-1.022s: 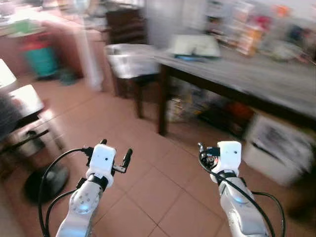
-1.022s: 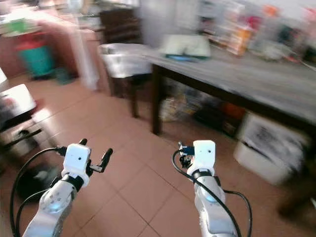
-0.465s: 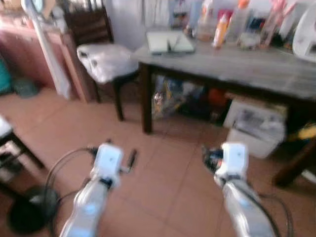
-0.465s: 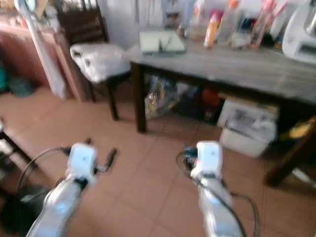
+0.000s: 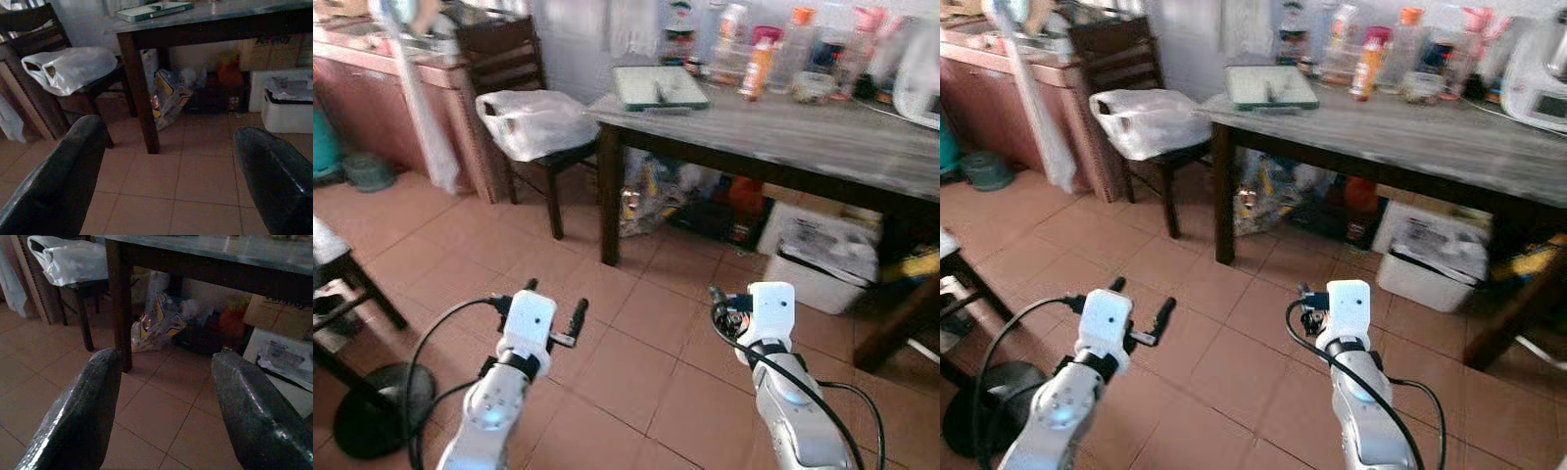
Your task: Setting the table
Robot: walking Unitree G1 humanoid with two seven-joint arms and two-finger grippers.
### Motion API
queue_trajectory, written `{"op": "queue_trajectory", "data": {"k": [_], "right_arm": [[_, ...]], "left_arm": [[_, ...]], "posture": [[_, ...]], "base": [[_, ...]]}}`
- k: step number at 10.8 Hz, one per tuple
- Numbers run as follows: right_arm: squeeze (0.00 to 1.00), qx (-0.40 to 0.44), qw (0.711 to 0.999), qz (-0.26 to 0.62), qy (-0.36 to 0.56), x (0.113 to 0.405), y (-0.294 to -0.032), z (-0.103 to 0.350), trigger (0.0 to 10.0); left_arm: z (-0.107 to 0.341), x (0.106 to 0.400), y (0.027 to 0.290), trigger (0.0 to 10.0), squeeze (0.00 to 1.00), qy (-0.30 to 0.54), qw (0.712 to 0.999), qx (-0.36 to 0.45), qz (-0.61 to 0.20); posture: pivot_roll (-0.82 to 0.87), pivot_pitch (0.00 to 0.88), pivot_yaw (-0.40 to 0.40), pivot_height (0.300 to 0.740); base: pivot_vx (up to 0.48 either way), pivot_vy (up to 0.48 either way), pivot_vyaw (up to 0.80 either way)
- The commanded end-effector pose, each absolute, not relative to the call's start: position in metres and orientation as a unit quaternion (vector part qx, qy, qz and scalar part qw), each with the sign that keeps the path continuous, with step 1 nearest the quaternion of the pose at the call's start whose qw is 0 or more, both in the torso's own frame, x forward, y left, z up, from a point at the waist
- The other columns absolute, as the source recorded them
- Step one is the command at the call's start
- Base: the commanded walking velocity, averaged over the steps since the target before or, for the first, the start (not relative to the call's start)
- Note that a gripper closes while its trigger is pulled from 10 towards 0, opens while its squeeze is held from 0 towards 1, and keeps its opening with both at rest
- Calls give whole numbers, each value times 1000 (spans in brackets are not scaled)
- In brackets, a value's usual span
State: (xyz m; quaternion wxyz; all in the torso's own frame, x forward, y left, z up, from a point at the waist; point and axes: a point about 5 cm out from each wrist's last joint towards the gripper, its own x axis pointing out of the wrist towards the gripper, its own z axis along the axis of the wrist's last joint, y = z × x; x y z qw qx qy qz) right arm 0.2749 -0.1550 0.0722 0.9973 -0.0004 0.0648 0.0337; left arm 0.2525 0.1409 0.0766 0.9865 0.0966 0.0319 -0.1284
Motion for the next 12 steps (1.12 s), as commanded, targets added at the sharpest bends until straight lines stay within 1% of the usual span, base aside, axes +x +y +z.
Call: {"op": "queue_trajectory", "data": {"k": [1, 7, 8, 10, 11, 12], "right_arm": [[0, -4, 998, 28, 60, 277, -160, 75, 10000], [0, 2, 999, 18, 50, 275, -162, 78, 10000], [0, -17, 999, 21, 34, 274, -163, 85, 10000], [0, -22, 1000, 7, 16, 271, -169, 97, 10000], [0, -21, 1000, -9, 8, 265, -174, 103, 10000], [0, -24, 1000, -16, 4, 252, -178, 109, 10000]], "left_arm": [[80, 254, 137, 10000, 0, 23, 986, 97, -133], [82, 256, 137, 10000, 0, 19, 986, 98, -134], [91, 258, 139, 10000, 0, -3, 988, 101, -120], [109, 262, 141, 10000, 0, -37, 990, 92, -102], [115, 262, 143, 10000, 0, -49, 990, 96, -92], [117, 258, 148, 10000, 0, -50, 991, 100, -80]], "posture": [[137, 0, -11, 740], [129, 0, -3, 740], [123, 0, -6, 740], [122, 0, -14, 740], [118, 0, -19, 740], [111, 0, -18, 740]], "base": [[0, -480, 0], [0, -480, 0], [0, -480, 0], [0, -480, 0], [0, -379, 0], [0, -337, 0]]}}
